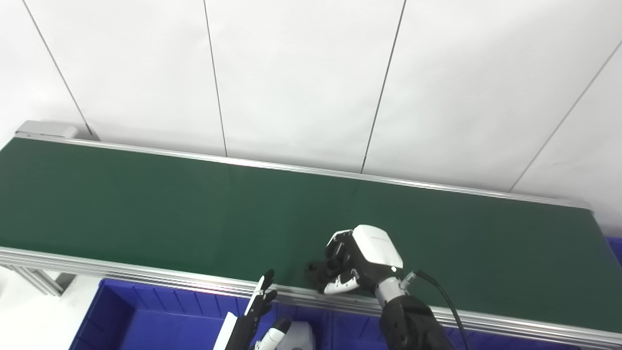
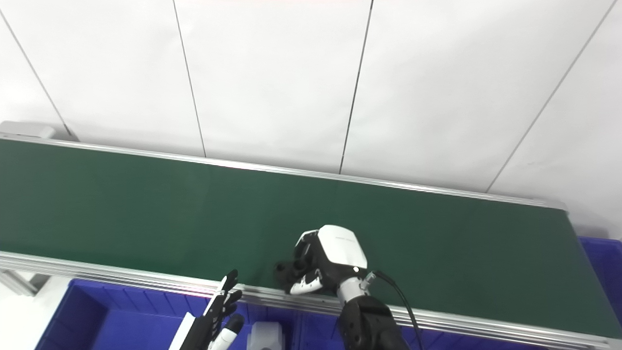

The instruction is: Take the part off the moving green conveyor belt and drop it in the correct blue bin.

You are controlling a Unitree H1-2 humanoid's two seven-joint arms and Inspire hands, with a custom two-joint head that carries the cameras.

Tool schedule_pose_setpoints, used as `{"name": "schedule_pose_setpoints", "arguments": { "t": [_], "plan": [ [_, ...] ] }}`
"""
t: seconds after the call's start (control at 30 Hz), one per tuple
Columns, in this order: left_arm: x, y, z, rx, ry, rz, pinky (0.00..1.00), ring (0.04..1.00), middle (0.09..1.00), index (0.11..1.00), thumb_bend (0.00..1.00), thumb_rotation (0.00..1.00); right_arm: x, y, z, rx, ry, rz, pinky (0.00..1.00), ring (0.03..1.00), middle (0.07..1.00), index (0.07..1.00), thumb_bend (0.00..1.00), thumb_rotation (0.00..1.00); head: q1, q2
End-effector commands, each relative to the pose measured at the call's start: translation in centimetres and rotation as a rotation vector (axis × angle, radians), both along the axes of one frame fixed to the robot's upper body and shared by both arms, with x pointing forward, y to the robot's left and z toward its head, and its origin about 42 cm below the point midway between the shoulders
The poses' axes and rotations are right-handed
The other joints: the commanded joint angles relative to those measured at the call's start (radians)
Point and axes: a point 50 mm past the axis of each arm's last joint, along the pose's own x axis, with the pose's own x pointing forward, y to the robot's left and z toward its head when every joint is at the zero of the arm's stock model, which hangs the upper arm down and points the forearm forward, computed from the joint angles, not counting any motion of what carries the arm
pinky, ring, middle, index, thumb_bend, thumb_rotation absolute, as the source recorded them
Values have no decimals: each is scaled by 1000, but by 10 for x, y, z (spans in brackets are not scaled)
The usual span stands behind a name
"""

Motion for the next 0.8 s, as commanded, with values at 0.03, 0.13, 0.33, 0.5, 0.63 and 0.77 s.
{"name": "schedule_pose_setpoints", "arguments": {
  "t": [0.03,0.13,0.33,0.5,0.63,0.77],
  "plan": [
    [3,-3,10,-24,-42,-6,935,946,1000,1000,616,983,4,1,44,39,-119,-6,175,233,470,484,528,0,-6,1],
    [4,-1,9,-19,-47,-8,933,943,1000,1000,614,991,-2,1,60,50,-148,2,171,229,470,484,527,0,-18,4],
    [3,6,10,-12,-41,-7,944,946,1000,1000,612,988,-16,3,89,83,-228,30,130,187,469,483,528,0,-53,21],
    [4,15,14,-9,-38,-2,956,954,1000,1000,637,991,-30,3,97,96,-229,25,167,227,470,483,528,0,-119,55],
    [7,27,20,-2,-43,-5,946,953,1000,1000,645,1000,-45,0,97,85,-219,17,179,240,471,482,528,0,-218,107],
    [14,40,30,19,-46,-12,959,950,1000,1000,656,1000,-58,-6,93,56,-207,-2,170,230,471,481,529,0,-315,155]
  ]
}}
